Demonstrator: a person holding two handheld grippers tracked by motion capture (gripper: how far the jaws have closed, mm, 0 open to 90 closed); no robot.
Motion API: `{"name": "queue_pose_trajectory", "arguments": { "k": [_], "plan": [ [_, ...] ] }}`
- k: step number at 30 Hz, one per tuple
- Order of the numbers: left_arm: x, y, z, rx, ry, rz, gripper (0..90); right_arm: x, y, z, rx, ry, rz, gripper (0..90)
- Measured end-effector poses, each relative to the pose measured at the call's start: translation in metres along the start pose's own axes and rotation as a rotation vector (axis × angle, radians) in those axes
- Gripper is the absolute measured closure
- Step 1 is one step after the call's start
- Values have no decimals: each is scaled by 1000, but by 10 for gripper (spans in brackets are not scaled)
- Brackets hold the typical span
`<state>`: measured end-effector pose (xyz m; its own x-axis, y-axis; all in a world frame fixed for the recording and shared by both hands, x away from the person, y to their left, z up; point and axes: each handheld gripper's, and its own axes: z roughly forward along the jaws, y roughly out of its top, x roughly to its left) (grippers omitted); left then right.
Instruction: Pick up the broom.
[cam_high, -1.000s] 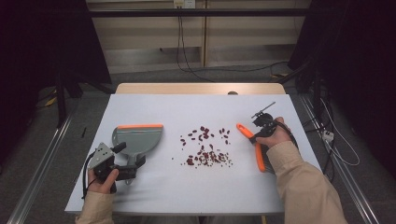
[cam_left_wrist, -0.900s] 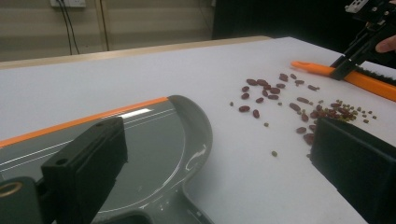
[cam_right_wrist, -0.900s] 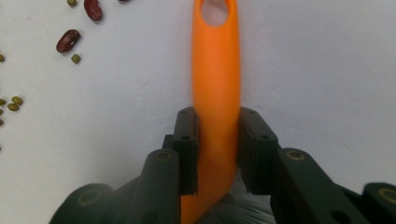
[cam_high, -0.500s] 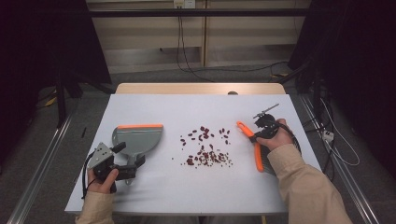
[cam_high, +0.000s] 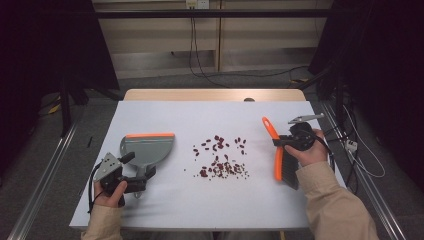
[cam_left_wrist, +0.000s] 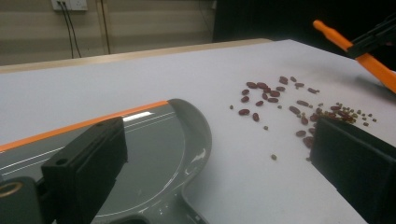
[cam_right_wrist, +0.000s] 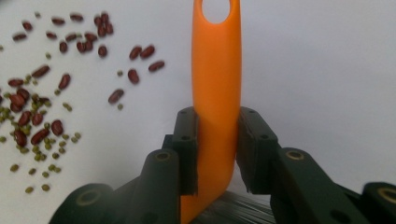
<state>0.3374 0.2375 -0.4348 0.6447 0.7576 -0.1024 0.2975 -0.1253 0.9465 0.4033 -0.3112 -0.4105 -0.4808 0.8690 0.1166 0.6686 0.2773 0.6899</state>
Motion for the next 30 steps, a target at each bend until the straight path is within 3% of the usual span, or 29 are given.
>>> {"name": "queue_pose_trajectory", "arguments": {
  "k": [3, 4, 6, 8, 9, 11, 14, 15, 20, 22, 26, 30],
  "plan": [
    [-1, 1, 0, 1, 3, 2, 39, 1, -7, -14, -99, 4, 18, 709],
    [-2, 1, 1, 1, 3, -1, 39, 1, -7, -14, -99, 4, 18, 709],
    [-3, 4, 2, 0, 0, 11, 39, 3, -13, -23, -161, 1, 18, 709],
    [-5, 7, 3, -3, -8, 12, 39, 4, -21, -34, -249, 3, 26, 708],
    [-7, 9, 3, -9, -17, 7, 39, 4, -21, -34, -249, 3, 26, 708],
    [-12, 14, 5, -16, -28, 24, 39, 6, -27, -44, -325, 5, 32, 708],
    [-20, 22, 8, -23, -41, 43, 39, 8, -32, -49, -372, 3, 33, 708],
    [-25, 26, 9, -27, -55, 49, 39, 9, -35, -53, -411, 15, 27, 708],
    [-44, 38, 18, -11, -93, 95, 38, 12, -38, -60, -459, 23, 25, 709],
    [-51, 42, 24, -14, -112, 79, 35, 14, -37, -63, -480, 39, 25, 709],
    [-69, 51, 38, 5, -155, 85, 32, 18, -33, -63, -509, 55, 20, 709],
    [-88, 58, 56, 8, -225, 89, 33, 23, -26, -62, -536, 91, 17, 709]
  ]
}}
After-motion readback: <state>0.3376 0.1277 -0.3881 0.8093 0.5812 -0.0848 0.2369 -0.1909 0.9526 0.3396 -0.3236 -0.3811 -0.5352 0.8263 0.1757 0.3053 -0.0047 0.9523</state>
